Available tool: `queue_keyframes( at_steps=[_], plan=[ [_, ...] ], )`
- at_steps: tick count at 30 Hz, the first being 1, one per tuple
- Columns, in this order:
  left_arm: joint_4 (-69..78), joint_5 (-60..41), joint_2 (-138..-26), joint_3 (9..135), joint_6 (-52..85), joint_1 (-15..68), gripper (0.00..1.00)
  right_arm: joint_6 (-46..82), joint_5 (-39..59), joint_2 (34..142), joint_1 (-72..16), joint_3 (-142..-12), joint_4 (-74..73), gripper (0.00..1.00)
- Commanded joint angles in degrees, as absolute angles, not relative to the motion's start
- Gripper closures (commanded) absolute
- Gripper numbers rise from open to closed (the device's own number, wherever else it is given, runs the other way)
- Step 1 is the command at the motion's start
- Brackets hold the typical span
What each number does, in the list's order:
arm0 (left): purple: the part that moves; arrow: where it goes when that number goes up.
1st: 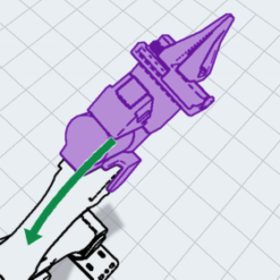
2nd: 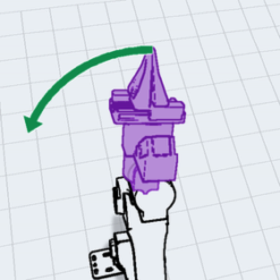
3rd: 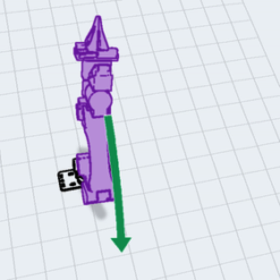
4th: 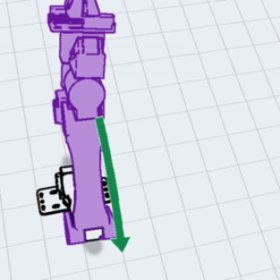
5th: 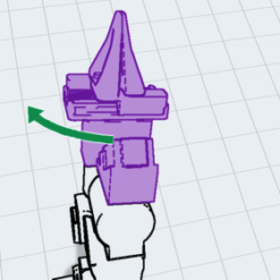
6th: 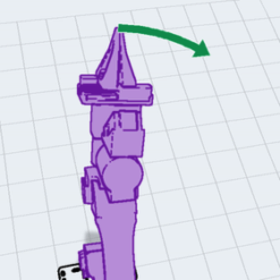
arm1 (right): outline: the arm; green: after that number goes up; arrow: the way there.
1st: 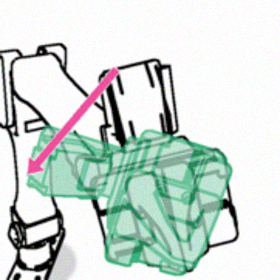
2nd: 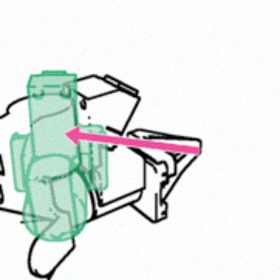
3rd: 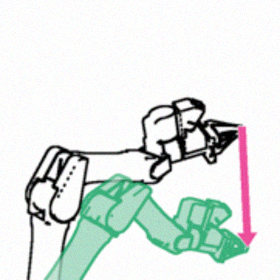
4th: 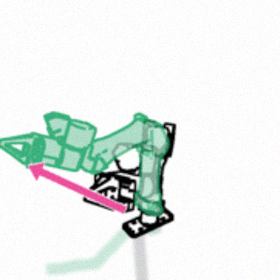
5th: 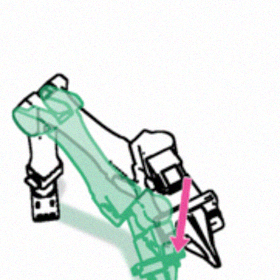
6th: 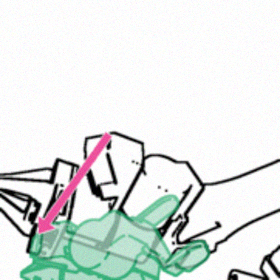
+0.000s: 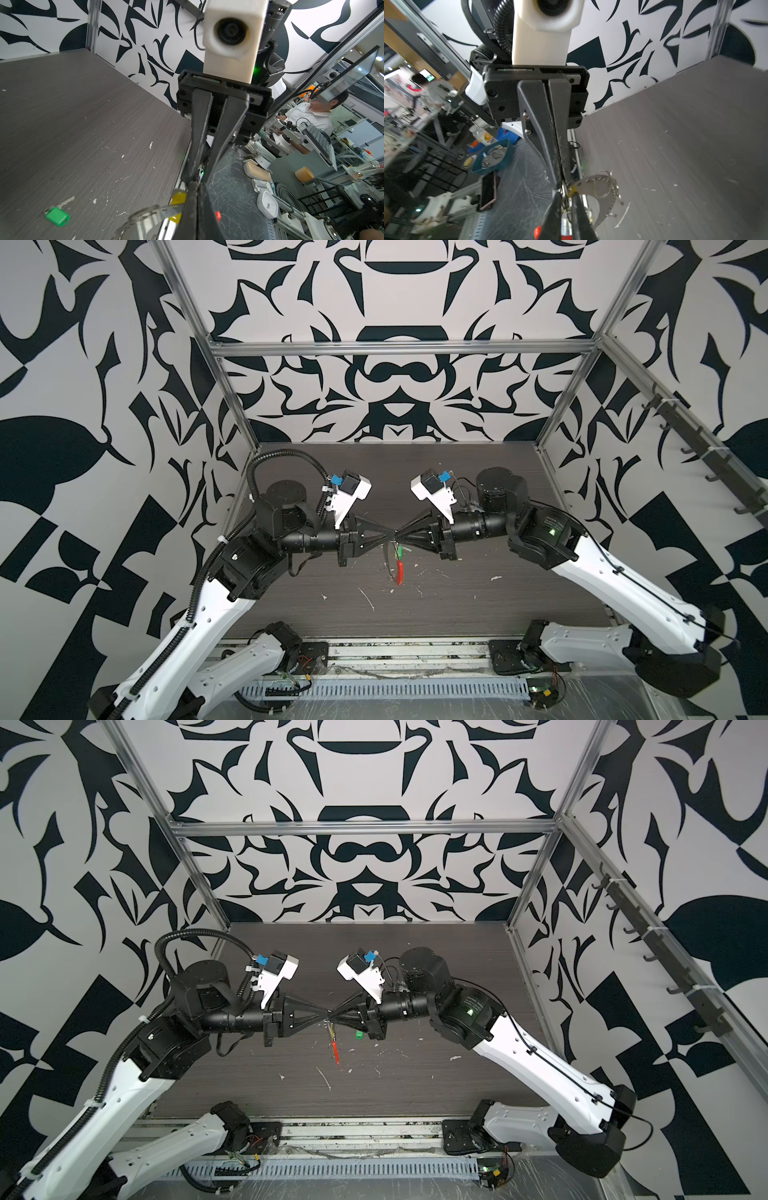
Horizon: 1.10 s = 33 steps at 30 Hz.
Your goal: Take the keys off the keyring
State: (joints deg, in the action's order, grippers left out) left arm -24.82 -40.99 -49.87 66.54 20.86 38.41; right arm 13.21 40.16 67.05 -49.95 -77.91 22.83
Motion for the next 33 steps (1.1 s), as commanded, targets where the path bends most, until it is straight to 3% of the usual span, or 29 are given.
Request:
queue_keyframes(
  at_steps=[1, 6, 19, 33],
  plan=[
    [-16.78, -38.45, -47.79, 63.43, 23.39, 38.58, 1.0, 12.92, 37.49, 64.9, -50.02, -78.2, 16.67, 0.73],
    [-9.04, -36.97, -44.9, 59.35, 25.04, 38.58, 1.0, 13.17, 34.45, 61.01, -50.12, -73.72, 11.24, 0.62],
    [-2.02, -39.44, -43.86, 56.31, 27.85, 38.58, 1.0, 9.34, 28.21, 57.12, -50.41, -65.88, 7.53, 0.58],
    [-0.17, -41.13, -45.09, 55.54, 29.42, 38.57, 1.0, 6.02, 25.44, 59.67, -54.48, -67.37, 5.68, 0.54]
  ],
)
